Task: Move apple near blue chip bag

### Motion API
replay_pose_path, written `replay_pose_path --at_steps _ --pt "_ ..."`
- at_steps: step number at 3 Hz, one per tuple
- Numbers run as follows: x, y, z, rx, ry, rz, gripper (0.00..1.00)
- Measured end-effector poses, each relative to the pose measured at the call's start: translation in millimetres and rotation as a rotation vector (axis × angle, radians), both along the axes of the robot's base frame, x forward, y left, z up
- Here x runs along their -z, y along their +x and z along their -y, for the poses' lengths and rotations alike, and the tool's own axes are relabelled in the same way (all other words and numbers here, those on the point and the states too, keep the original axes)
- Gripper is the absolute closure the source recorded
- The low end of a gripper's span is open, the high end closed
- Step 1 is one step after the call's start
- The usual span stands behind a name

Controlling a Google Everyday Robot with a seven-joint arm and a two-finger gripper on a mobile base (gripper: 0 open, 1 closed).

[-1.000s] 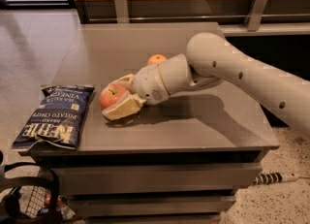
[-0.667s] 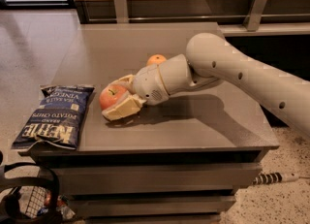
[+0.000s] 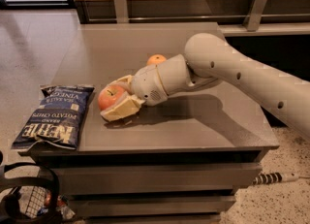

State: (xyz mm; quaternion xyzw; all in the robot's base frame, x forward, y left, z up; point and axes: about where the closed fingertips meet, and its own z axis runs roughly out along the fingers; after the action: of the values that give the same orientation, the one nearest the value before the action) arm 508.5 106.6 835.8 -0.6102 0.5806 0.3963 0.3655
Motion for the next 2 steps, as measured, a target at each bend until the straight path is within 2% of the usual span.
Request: replay_pose_path --at_steps 1,2 --pt "0.1 -1.1 -1.9 -0.004 0.000 0.000 0.12" --pt "0.1 -2.0 -3.5 -0.008 0.000 -0.001 0.00"
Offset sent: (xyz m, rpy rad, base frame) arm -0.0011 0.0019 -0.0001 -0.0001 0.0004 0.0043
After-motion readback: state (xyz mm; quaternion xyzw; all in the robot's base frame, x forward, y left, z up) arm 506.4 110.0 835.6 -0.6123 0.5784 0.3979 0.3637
